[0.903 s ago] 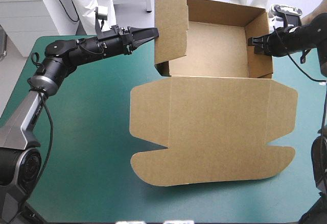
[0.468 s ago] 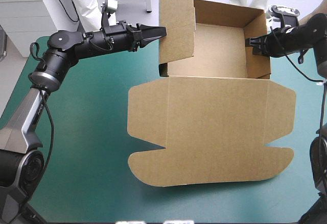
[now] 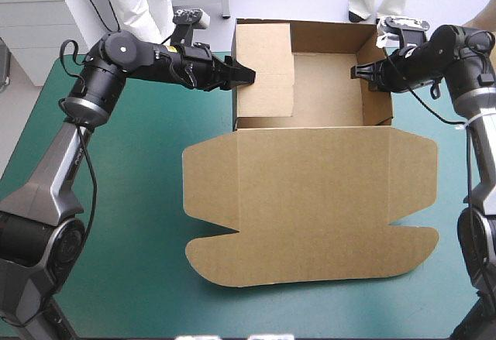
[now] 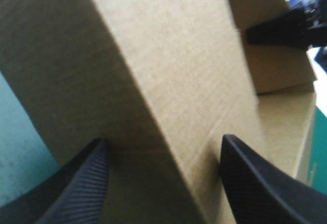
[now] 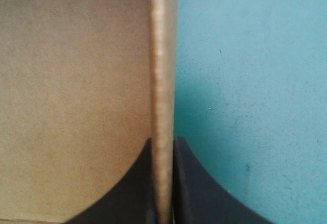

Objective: Fold the box

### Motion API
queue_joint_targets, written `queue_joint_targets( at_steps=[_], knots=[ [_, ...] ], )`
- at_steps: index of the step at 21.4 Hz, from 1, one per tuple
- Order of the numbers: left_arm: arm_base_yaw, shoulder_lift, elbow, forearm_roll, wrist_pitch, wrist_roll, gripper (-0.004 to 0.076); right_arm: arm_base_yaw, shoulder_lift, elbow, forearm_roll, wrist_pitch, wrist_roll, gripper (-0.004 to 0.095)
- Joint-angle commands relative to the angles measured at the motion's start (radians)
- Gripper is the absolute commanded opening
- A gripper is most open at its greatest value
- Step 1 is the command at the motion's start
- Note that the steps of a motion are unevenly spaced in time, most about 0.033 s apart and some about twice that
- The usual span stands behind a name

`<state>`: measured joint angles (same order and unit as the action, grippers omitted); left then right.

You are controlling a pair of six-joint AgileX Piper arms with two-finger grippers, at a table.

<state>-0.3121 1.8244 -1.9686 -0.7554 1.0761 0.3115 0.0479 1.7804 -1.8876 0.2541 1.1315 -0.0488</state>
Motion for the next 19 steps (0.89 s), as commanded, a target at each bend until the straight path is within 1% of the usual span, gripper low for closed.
queue_joint_targets(
  at_steps=[1,4,6,7,8,11,13,17,19],
  knots=[
    [-0.009,-0.030,-0.047,0.081,-0.003,-0.067,0.0453,0.005,-0.055,-0.031,0.065,-0.056,0.032,-0.0015],
    [-0.009,-0.030,-0.057,0.161,-0.026,-0.121,0.0453,0.007,-0.055,-0.031,0.065,-0.054,0.049,-0.0015],
    [-0.011,-0.017,-0.083,0.209,-0.017,-0.155,0.0452,0.037,-0.055,-0.031,0.023,-0.052,0.068,-0.0015],
    [-0.017,-0.001,-0.111,0.264,0.019,-0.195,0.0447,0.066,-0.054,-0.031,-0.025,-0.051,0.096,-0.0015],
    [-0.021,0.010,-0.124,0.304,0.036,-0.213,0.0440,0.077,-0.050,-0.031,-0.044,-0.051,0.108,-0.0015],
    [-0.038,0.041,-0.172,0.396,0.102,-0.244,0.0406,0.111,-0.035,-0.031,-0.063,-0.040,0.127,-0.0015],
    [-0.077,0.084,-0.234,0.516,0.172,-0.290,0.0395,0.150,-0.016,-0.031,-0.084,-0.046,0.156,-0.0012],
    [-0.092,0.134,-0.241,0.595,0.221,-0.322,0.0395,0.165,0.003,-0.031,-0.069,-0.046,0.179,-0.0011],
    [-0.092,0.146,-0.241,0.629,0.219,-0.335,0.0387,0.165,0.005,-0.031,-0.076,-0.031,0.179,-0.0011]
  ],
)
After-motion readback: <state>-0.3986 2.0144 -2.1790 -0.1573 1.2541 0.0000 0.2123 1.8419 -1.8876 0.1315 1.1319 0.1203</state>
